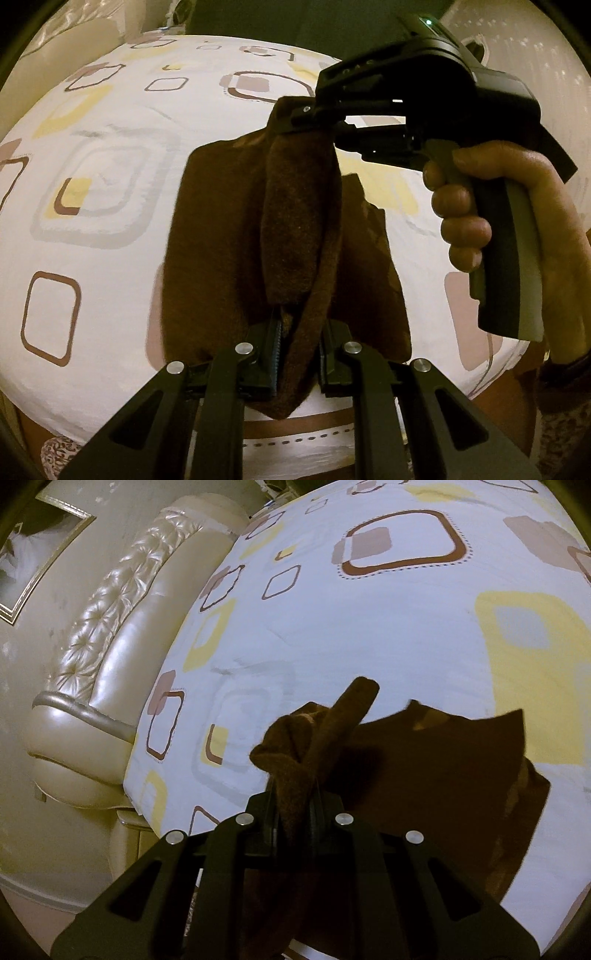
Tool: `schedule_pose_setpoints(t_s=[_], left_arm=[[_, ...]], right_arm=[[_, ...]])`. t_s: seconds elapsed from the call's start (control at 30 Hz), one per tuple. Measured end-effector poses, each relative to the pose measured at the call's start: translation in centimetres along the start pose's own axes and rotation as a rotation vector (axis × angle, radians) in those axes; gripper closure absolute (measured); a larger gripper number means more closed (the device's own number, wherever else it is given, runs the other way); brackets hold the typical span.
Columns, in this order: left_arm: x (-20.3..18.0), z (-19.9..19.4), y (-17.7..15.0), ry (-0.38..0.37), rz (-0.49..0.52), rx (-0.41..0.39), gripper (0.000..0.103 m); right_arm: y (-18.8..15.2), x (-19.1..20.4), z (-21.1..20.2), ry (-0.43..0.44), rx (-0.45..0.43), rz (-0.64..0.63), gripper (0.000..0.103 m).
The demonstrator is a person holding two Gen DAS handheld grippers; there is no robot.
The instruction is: Fold small clothes
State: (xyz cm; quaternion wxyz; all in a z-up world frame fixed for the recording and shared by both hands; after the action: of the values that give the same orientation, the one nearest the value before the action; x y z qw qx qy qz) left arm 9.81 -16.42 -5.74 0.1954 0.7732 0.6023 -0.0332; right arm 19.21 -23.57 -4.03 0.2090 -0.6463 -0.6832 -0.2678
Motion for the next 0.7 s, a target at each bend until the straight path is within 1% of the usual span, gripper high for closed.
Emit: schedule_pose_setpoints(t_s=[0.3, 0.7], left_arm=[[-2.7, 1.7, 0.0, 0.014, 0.03, 0.025, 0.088], [-4.6, 4.4, 0.3, 0.034, 0.063, 0.065, 0.088]], right_arm=[[-0.8, -3.3, -1.2, 0.024, -0.014, 0.025, 0.092], [-1.6, -7.5, -1.7, 0.042, -0.023, 0.067, 0.092]])
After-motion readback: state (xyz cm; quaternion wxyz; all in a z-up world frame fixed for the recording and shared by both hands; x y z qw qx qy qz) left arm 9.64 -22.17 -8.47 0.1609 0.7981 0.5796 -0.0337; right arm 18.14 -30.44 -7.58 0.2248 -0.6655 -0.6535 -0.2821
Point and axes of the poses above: each gripper's, at about its wrist camera, not at the fingertips, and z roughly the way its jaws point, x to its left, y to its top, the point moved 7 cm from there along z, roughly the way its jaws point, and after that the axes turned 15 degrees about x, right-handed, at the moved point
